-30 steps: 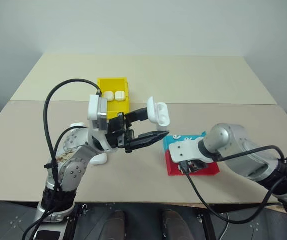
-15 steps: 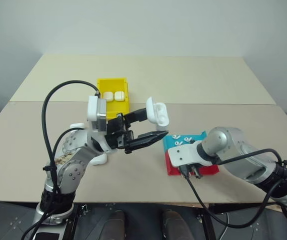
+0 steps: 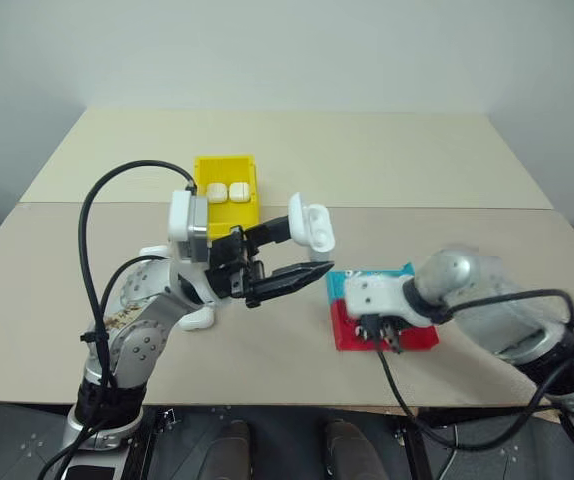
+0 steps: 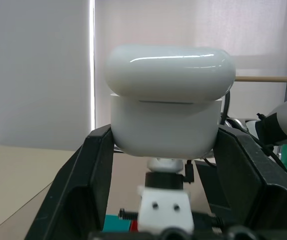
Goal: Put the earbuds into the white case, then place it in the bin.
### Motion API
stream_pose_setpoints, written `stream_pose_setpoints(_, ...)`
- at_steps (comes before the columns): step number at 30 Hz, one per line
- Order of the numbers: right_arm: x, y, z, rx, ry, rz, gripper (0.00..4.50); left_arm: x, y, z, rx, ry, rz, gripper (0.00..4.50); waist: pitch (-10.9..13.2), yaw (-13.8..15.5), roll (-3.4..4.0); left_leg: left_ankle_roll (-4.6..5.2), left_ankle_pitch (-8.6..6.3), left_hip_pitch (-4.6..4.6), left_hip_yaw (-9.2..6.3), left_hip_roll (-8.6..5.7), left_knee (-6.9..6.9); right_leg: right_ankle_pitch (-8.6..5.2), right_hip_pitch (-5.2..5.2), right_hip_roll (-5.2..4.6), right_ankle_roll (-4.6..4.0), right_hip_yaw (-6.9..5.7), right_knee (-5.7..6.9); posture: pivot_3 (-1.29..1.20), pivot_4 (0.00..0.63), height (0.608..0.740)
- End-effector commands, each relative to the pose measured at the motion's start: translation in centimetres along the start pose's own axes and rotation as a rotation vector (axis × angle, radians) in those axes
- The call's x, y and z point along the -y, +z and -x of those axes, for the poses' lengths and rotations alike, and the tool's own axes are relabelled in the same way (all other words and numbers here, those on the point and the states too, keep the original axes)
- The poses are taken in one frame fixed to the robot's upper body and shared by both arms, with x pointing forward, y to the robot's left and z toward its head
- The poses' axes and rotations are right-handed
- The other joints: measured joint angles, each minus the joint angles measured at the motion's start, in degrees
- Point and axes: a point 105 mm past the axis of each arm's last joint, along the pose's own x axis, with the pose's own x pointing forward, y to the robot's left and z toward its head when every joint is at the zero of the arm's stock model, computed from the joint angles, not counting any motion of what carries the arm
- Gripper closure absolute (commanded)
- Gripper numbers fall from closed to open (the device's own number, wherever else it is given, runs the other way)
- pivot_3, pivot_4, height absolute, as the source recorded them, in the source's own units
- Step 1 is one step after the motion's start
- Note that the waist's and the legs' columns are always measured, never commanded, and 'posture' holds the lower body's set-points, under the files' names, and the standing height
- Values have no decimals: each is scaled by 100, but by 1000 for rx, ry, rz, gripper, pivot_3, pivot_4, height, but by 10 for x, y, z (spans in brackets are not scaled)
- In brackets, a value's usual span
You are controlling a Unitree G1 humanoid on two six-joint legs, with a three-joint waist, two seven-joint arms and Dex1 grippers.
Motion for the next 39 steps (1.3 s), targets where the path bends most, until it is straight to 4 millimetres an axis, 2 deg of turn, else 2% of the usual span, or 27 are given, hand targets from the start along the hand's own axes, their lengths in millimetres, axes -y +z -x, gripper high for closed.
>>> stream_pose_setpoints(1,0,29,47,351,-115,-48,3878,3,9,-1,17,-41,-25,1768,0,19,-1,2,-1,0,-3,1,-2,0,3,0,0,-5,-5,0,150,740)
stream_pose_setpoints(4,-3,37,75,631,-238,-50,3878,1,9,-1,11,-59,-23,1768,0,56,-1,8,-5,0,-10,-1,2,0,21,-2,1,-18,-19,0,150,740)
stream_pose_setpoints(7,-9,45,95,868,-326,-38,3878,-2,8,-2,4,-86,-15,1768,0,53,0,8,-5,3,-7,-6,9,1,31,-5,5,-18,-17,0,150,740)
stream_pose_setpoints(10,-5,55,123,1129,-428,-95,3878,-2,7,-5,7,-131,-11,1768,-1,13,1,8,-5,13,-4,-5,8,1,39,0,5,-21,-12,0,150,740)
stream_pose_setpoints(15,-6,79,148,1354,-461,-88,3878,-3,4,-11,5,-149,-4,1768,0,-39,3,8,-5,39,-9,-3,-5,-1,53,1,1,-15,-12,0,150,740)
stream_pose_setpoints(19,-17,101,130,1326,-391,-43,3878,-3,2,-16,4,-161,11,1768,0,-32,4,8,-5,41,-8,-4,-16,-6,54,0,1,-15,-17,0,150,740)
stream_pose_setpoints(24,-14,115,120,1335,-369,-35,3878,-6,3,-16,-7,-160,18,1768,0,-30,4,8,-5,43,-9,-6,-15,-6,55,-2,2,-13,-16,0,150,740)
stream_pose_setpoints(29,-14,119,117,1345,-358,-25,3878,-7,4,-15,-17,-157,21,1768,0,-29,4,8,-5,42,-10,-6,-16,-7,56,-2,3,-13,-21,0,150,740)
stream_pose_setpoints(39,-7,109,99,1212,-392,-18,3878,-7,5,-12,-23,-146,8,1768,0,-26,4,8,-5,44,-11,-6,-16,-7,57,-2,3,-13,-21,0,150,740)
